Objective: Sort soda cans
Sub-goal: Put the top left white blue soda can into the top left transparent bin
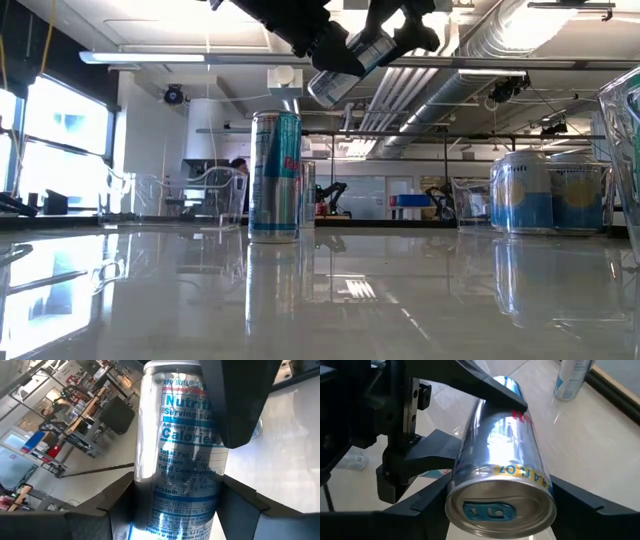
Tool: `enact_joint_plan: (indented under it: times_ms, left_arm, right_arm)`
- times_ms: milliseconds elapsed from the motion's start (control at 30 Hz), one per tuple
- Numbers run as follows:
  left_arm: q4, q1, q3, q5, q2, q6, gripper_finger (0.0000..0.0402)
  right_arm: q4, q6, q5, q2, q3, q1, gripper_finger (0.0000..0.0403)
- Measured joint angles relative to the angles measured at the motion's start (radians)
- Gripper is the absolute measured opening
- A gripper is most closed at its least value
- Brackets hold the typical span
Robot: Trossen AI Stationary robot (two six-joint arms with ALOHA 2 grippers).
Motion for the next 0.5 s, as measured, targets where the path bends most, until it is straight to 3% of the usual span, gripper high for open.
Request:
enact_joint_plan:
  times_ms: [367,500]
  left_arm:
    - [-0.043,0.015,-0.029,0.063,0.002,-0.093,0.0213]
    - [0.034,0.024,-0.091,0.084,0.003,-0.139,0.0213]
  right_arm:
    - [0.022,-0.029,0.081,-0.038,0.0,0.011,0.0271]
    - [0.028,-0.049,0.135,-0.076,0.0,0.03,0.0271]
